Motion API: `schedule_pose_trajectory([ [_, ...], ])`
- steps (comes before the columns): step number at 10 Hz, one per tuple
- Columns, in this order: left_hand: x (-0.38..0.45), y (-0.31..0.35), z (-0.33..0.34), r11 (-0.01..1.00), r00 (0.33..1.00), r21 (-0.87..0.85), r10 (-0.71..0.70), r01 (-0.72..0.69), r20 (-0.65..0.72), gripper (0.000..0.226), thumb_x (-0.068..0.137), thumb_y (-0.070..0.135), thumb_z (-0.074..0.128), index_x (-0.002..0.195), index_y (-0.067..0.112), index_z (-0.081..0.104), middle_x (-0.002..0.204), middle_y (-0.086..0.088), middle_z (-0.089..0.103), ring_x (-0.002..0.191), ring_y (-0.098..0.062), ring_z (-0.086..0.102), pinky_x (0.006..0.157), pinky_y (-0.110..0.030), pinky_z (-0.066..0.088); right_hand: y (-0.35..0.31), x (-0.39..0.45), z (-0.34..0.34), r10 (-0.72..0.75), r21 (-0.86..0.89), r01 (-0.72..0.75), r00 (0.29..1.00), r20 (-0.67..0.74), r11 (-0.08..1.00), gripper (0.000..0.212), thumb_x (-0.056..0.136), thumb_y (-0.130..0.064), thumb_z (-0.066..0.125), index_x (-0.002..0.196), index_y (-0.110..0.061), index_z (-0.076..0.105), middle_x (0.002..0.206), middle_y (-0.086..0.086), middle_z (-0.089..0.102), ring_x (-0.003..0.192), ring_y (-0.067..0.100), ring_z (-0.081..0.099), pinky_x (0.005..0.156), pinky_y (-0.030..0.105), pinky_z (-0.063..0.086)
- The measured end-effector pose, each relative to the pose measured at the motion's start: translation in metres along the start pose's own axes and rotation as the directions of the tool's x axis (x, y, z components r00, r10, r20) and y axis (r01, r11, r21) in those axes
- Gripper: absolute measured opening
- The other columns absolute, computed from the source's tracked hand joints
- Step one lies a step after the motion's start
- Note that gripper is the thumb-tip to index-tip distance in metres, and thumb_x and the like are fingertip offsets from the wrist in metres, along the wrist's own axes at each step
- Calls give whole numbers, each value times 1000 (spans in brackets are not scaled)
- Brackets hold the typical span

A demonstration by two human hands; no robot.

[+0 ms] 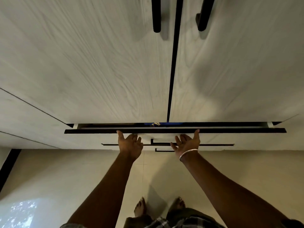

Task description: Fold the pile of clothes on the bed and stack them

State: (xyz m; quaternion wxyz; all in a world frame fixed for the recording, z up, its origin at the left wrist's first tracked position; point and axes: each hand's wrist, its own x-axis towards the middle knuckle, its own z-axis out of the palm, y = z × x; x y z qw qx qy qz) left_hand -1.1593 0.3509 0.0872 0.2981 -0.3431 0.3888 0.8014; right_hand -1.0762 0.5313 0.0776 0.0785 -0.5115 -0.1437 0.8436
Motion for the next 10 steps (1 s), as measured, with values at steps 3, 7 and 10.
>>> schedule_pose_trajectory([
  [3,22,17,19,998,996,-43,-34,38,81,105,83,85,16,155,9,16,163,-8,17,152,-22,10,121,-46,4,-9,13,26,-52,205,27,992,119,978,102,85,-81,31,148,-1,34,154,15,36,145,24,30,122,34,17],
  [7,41,29,10,993,981,62,-106,97,164,107,78,88,17,154,13,24,161,-4,27,150,-23,16,117,-54,5,-12,33,28,-97,57,91,988,123,994,92,89,-75,33,146,-4,39,149,11,45,142,23,36,120,36,18],
  [10,-14,26,25,644,933,681,304,-350,192,74,91,74,35,133,16,55,146,-4,49,130,-23,50,117,-47,28,-27,-17,54,-461,-645,452,871,169,616,10,81,-28,65,86,-29,74,92,-1,69,99,27,66,81,34,50],
])
